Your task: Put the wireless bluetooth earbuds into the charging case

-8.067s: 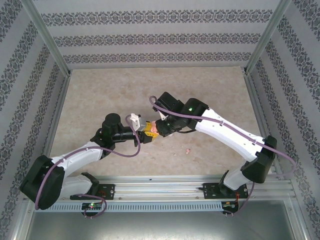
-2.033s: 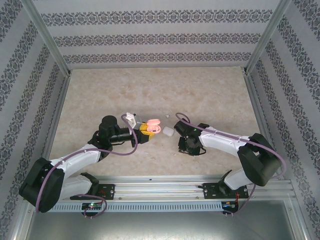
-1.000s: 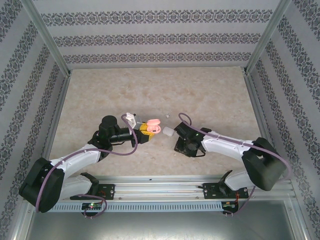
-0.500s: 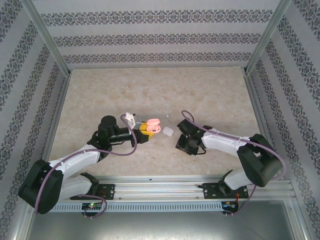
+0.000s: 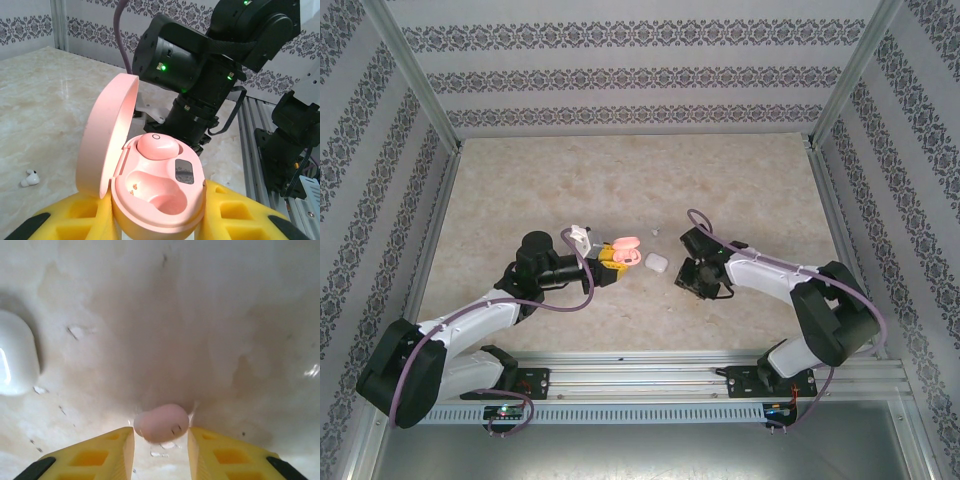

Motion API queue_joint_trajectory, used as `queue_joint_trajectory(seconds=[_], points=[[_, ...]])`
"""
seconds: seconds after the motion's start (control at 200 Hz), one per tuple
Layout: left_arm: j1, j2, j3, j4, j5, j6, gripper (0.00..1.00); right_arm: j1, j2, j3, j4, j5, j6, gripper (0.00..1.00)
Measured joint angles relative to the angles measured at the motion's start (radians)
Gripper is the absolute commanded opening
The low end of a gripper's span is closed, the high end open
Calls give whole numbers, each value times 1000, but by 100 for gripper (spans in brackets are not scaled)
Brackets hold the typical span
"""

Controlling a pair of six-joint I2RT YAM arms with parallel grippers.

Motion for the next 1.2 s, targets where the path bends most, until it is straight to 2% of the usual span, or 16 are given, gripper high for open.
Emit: queue_joint_trajectory(seconds=[0.799,1.204], points=[[0,-2,0,0,-6,3,14,-50,-2,34,-6,2,-25,34],[0,-2,0,0,-6,4,14,-49,54,66,-10,-13,-16,35]])
